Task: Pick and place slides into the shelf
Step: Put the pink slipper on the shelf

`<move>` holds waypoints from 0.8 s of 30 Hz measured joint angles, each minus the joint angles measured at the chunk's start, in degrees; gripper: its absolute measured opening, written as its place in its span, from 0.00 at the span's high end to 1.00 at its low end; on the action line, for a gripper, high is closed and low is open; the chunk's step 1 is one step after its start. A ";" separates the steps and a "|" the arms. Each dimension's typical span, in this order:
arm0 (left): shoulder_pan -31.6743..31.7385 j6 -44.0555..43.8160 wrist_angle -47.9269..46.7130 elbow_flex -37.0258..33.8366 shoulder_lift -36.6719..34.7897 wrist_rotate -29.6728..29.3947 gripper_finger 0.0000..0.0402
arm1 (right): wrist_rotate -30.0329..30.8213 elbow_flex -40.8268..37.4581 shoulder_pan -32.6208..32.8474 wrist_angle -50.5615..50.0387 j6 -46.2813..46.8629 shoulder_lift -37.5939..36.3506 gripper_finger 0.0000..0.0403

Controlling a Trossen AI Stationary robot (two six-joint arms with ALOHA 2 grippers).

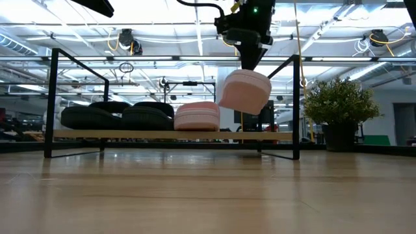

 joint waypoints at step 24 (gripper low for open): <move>0.02 -0.02 0.02 -0.01 0.00 0.00 0.46 | -1.56 -7.00 0.00 5.53 0.87 0.00 1.00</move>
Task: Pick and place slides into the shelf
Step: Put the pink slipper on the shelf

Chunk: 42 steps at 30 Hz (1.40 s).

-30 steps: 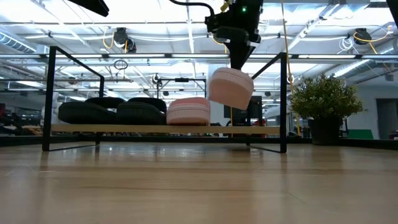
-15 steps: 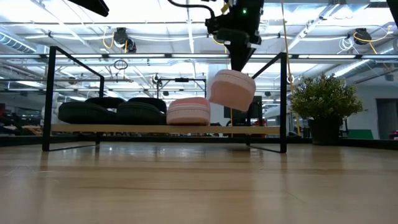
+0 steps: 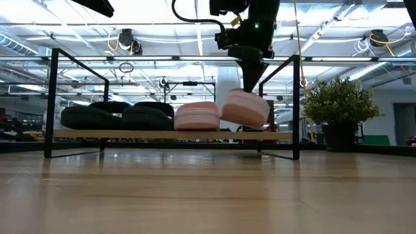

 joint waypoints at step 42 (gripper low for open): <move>-0.02 -0.12 0.02 -0.02 0.00 0.52 0.46 | 0.00 -0.32 -0.52 -0.01 -0.57 0.00 1.00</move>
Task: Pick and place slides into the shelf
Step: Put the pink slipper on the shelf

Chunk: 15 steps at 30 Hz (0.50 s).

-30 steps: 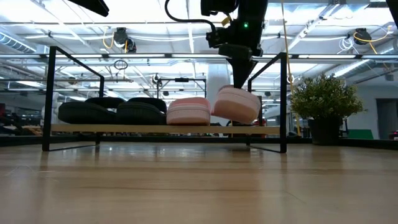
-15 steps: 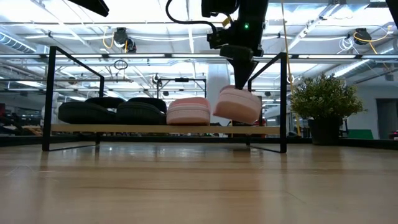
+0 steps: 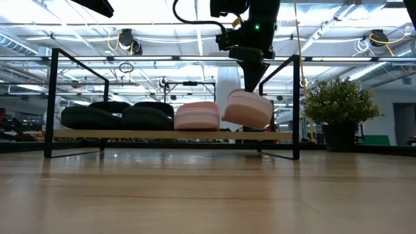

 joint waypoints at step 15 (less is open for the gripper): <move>0.02 0.06 0.00 -0.02 0.00 0.02 0.46 | -1.68 0.09 0.10 0.74 -0.11 2.83 1.00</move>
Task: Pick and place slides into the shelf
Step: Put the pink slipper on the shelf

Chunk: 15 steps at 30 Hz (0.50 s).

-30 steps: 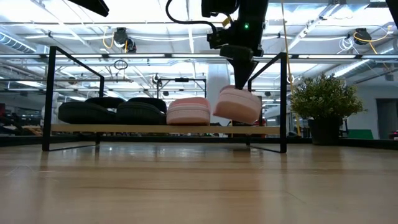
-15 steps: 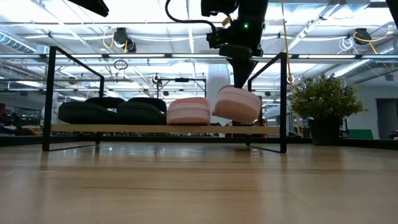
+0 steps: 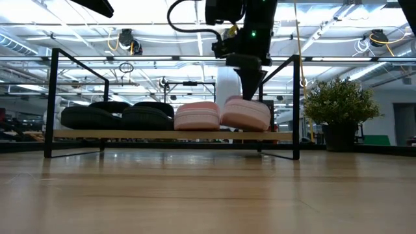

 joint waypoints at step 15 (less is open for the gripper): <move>0.00 -0.07 -0.02 -0.02 0.00 0.11 0.46 | 0.26 0.02 -0.06 0.14 -0.79 0.73 1.00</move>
